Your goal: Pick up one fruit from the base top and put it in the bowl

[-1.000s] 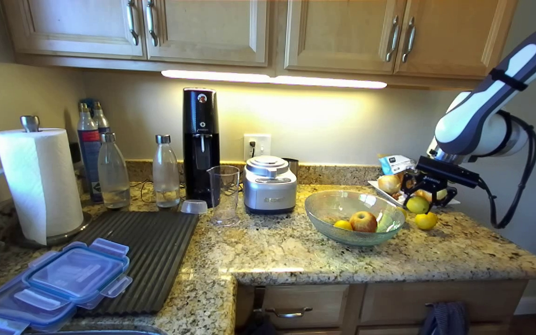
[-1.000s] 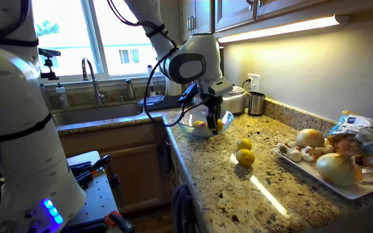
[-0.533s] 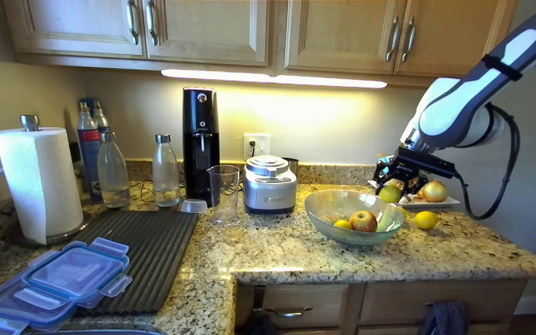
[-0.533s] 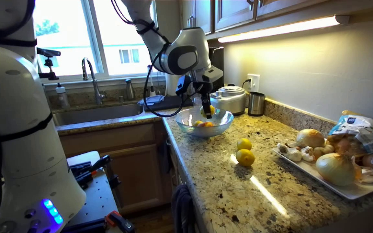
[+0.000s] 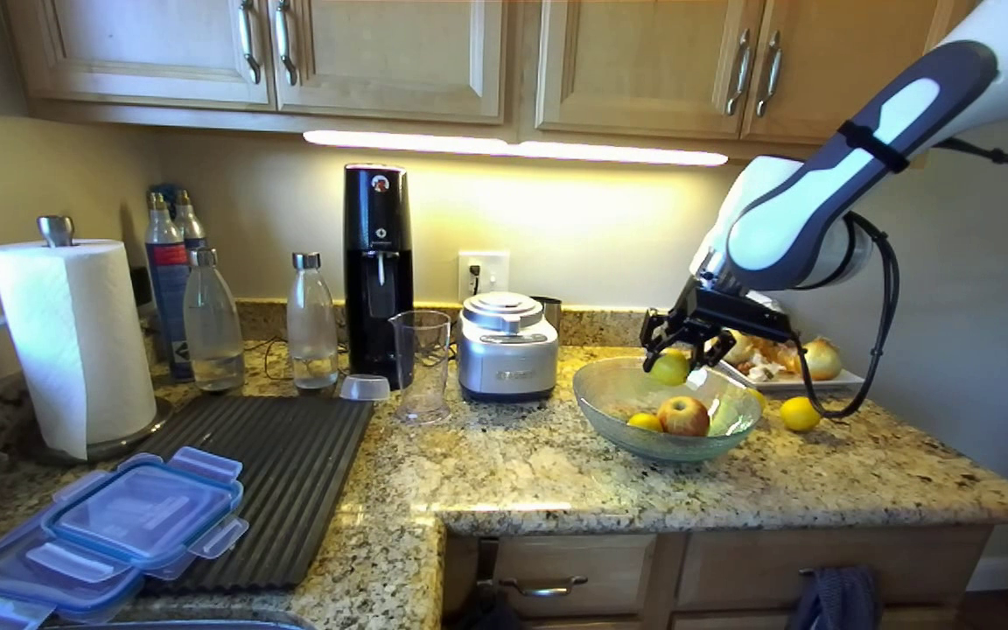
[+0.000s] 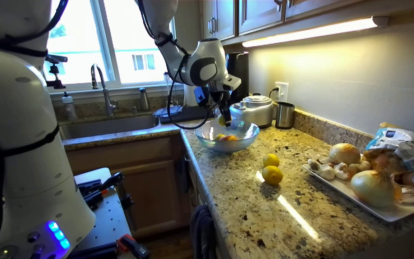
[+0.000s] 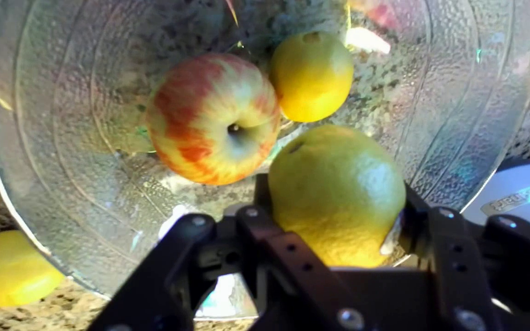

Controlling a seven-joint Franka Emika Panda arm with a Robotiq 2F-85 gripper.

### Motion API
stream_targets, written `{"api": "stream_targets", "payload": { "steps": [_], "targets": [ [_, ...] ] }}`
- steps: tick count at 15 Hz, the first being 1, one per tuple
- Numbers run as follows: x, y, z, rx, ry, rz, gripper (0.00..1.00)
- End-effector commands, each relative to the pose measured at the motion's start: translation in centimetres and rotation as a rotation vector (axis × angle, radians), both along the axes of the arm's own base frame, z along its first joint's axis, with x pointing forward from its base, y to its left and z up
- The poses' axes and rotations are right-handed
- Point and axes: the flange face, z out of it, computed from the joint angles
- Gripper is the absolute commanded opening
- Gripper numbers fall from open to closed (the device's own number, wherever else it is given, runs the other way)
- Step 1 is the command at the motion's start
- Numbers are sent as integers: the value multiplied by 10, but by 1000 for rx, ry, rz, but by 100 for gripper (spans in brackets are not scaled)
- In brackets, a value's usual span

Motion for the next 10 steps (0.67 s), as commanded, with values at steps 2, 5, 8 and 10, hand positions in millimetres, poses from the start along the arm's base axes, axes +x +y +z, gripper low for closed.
{"api": "stream_targets", "payload": {
  "steps": [2, 5, 8, 10],
  "targets": [
    [22, 23, -26, -30, -21, 115, 36],
    [34, 34, -46, -45, -7, 162, 36],
    [43, 40, -62, -63, 6, 178, 44],
    [47, 40, -57, -83, -17, 177, 85]
  ]
}}
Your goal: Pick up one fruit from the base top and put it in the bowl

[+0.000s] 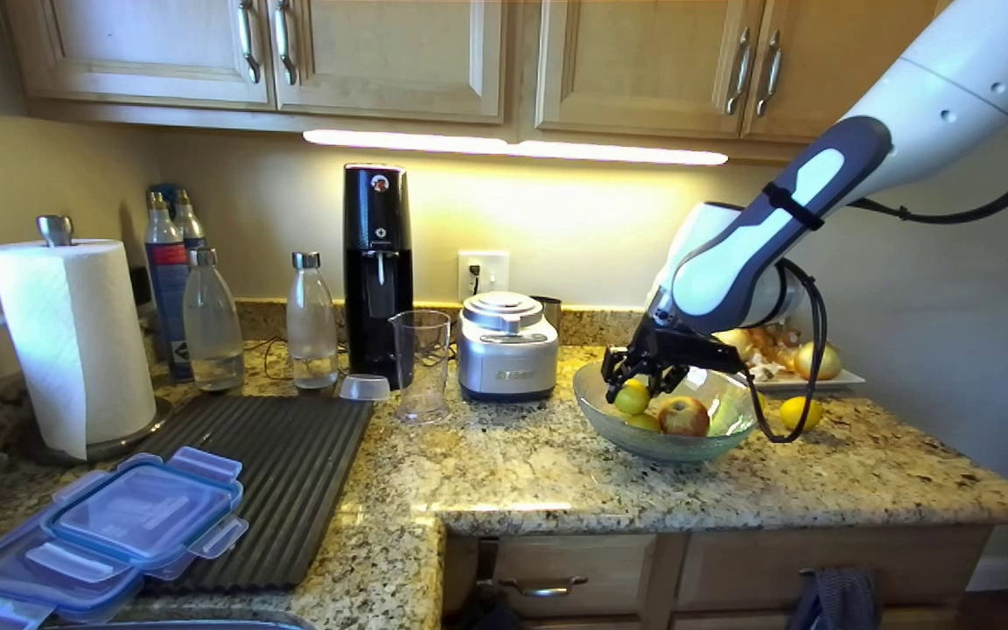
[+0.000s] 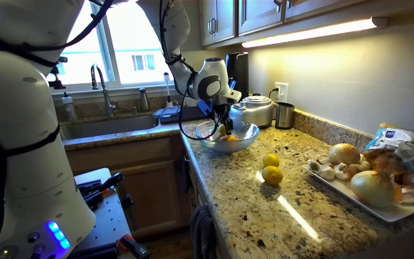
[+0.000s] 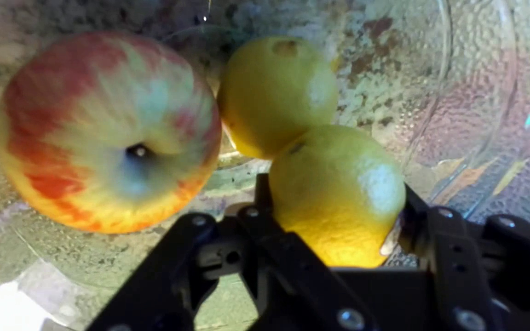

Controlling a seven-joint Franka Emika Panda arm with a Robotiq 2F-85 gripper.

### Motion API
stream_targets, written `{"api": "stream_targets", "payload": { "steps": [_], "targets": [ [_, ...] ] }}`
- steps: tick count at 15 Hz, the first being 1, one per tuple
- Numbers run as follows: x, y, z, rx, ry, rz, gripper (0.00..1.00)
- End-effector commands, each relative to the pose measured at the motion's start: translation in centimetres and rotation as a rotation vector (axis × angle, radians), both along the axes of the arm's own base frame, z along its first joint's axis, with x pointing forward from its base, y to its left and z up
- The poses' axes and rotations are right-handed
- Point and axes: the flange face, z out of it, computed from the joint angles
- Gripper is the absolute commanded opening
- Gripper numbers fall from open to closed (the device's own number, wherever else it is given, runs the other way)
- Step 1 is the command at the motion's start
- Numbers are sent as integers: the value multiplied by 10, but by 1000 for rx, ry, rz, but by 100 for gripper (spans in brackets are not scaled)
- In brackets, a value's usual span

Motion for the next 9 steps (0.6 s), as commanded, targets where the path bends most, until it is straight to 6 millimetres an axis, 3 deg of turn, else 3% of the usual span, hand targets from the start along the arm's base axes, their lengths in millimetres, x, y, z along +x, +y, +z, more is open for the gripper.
{"api": "stream_targets", "payload": {
  "steps": [1, 4, 9],
  "targets": [
    [5, -2, 11, -49, -41, 20, 86],
    [-2, -11, 27, -73, -47, 43, 99],
    [-24, -38, 60, -98, -11, 34, 100]
  ]
}}
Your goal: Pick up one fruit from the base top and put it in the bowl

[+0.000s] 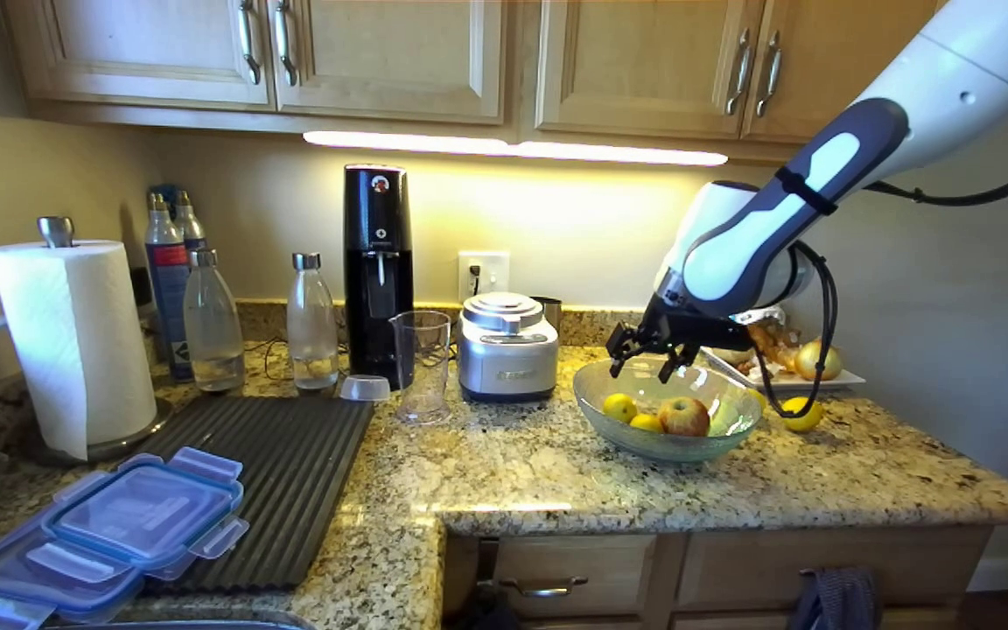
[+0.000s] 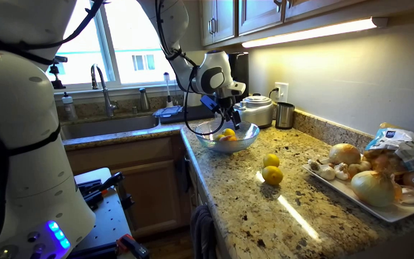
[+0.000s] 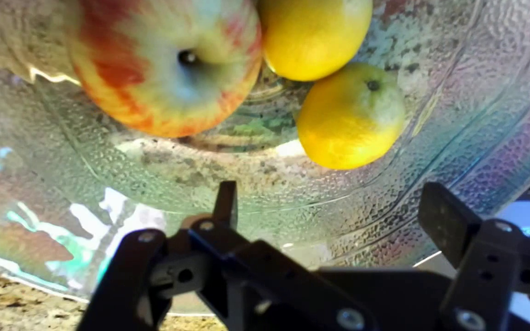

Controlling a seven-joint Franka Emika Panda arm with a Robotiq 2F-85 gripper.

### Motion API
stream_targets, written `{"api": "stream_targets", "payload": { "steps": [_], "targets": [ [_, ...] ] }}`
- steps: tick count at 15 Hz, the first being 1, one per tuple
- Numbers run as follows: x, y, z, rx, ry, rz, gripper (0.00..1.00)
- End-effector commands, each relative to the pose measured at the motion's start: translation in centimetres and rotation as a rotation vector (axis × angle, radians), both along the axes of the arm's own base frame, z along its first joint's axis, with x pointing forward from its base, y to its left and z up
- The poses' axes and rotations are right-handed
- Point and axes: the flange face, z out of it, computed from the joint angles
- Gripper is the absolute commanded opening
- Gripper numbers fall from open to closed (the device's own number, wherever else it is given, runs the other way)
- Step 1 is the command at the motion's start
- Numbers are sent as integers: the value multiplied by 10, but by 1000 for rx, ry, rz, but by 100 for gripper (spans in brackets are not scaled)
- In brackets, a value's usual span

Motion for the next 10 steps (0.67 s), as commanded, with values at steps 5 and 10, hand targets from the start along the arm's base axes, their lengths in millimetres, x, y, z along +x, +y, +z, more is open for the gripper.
{"api": "stream_targets", "payload": {
  "steps": [5, 10],
  "targets": [
    [-57, -42, 74, -100, 122, 12, 100],
    [-50, -42, 86, -107, 126, 28, 100]
  ]
}}
